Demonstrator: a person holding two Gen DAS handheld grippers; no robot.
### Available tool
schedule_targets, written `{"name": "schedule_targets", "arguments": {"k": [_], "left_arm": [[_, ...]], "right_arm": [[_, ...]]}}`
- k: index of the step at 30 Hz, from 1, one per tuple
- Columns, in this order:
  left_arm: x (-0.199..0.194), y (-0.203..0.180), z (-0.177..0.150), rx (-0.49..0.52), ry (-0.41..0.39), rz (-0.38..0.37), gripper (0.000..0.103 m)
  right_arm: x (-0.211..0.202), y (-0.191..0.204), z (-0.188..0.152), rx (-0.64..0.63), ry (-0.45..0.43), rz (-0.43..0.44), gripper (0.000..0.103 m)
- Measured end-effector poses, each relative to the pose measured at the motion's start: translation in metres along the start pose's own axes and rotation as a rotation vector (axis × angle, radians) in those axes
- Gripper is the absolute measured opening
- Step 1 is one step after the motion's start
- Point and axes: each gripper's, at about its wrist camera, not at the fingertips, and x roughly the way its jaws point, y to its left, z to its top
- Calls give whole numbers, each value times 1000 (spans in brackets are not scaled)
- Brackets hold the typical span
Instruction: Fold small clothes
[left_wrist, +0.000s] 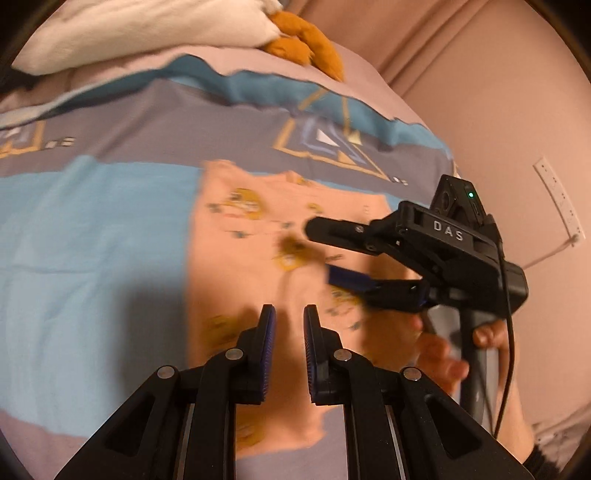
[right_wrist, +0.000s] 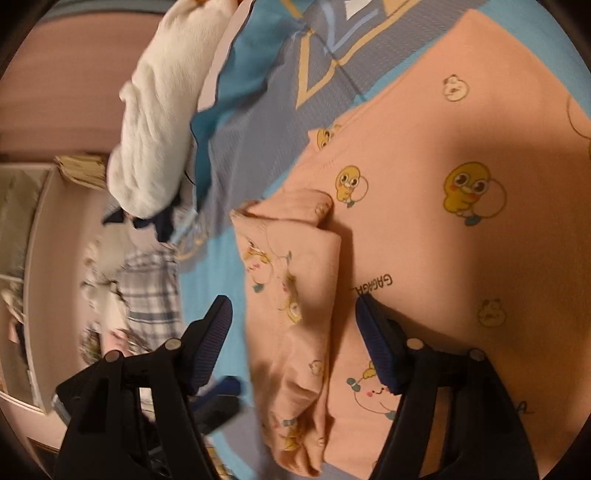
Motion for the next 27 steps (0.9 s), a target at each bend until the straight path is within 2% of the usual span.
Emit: {"name": "schedule_targets", "arguments": {"k": [2, 6, 8, 10, 12, 17, 23, 25, 27], "left_arm": [[-6, 9, -4, -23, -9, -2, 10], [-8, 33, -13, -107, -12, -28, 10], [-5, 39, -15, -137, -12, -38, 10], [-5, 46, -18, -158, -13, -42, 10], [-5, 49, -19, -173, -14, -45, 10], [-9, 52, -18, -176, -21, -50, 10], [-4, 36, -13, -153, -20, -80, 10], [3, 25, -11, -129, -10, -90, 10], [11, 13, -8, -108, 0, -104, 10]], "right_arm": [[8, 4, 2, -3, -1, -17, 68], [20, 13, 0, -41, -22, 38, 55], [33, 11, 0, -49, -17, 23, 43], [37, 8, -1, -63, -39, -14, 16], [34, 8, 0, -83, -50, -28, 9], [5, 35, 3, -226, -91, -39, 8], [-49, 64, 26, -340, -171, -150, 8], [-68, 59, 35, -353, -198, -205, 8], [-78, 40, 44, -312, -194, -238, 8]]}}
